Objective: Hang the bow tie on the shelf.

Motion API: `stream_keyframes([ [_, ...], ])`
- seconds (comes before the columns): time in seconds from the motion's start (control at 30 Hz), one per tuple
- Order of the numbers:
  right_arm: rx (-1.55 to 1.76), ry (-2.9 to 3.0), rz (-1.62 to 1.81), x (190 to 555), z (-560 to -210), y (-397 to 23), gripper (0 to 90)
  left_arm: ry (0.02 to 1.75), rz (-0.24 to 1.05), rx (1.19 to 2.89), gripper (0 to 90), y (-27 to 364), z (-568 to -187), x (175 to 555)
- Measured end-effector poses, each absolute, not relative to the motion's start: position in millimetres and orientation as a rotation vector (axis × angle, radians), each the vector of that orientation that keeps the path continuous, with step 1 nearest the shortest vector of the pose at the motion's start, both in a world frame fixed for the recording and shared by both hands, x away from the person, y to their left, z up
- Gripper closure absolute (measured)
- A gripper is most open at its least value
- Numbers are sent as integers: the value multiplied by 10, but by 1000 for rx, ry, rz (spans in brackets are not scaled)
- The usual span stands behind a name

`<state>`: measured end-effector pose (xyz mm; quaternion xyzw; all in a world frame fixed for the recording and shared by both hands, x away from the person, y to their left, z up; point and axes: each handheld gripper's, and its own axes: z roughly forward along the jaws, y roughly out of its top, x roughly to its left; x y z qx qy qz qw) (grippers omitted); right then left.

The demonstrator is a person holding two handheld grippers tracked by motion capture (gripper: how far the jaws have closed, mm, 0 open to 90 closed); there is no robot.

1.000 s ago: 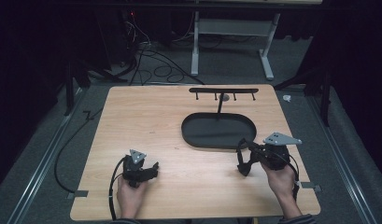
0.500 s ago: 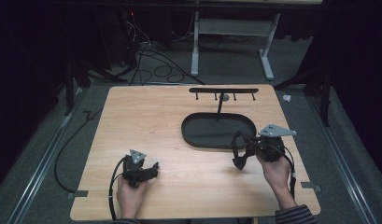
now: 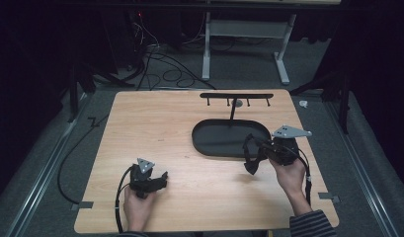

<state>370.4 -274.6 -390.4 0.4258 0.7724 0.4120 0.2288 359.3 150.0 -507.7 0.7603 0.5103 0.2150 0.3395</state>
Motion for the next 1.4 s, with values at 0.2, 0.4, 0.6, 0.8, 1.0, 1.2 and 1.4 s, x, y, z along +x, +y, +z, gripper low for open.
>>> stream_keyframes([
  [0.2, 1172, 2124, 1132, 3801, -3851, -2729, 883, 1329, 560, 1979, 213, 1500, -5077, 3593],
  [0.4, 1166, 2117, 1139, 3867, -3788, -2711, 883, 1329, 560, 1980, 213, 1500, -5077, 3594],
  [0.6, 1171, 2102, 1146, 3956, -3726, -2712, 883, 1329, 560, 1980, 213, 1500, -5077, 3593],
  [0.8, 1165, 2083, 1155, 4024, -3651, -2711, 883, 1329, 560, 1980, 213, 1500, -5077, 3593],
  [1.0, 1168, 2071, 1157, 4087, -3589, -2701, 883, 1329, 560, 1980, 213, 1500, -5077, 3593],
  [1.2, 1184, 2057, 1162, 4173, -3550, -2698, 883, 1328, 560, 1980, 213, 1500, -5077, 3594],
  [1.4, 1202, 2027, 1167, 4247, -3498, -2693, 883, 1329, 559, 1979, 213, 1501, -5077, 3594],
])
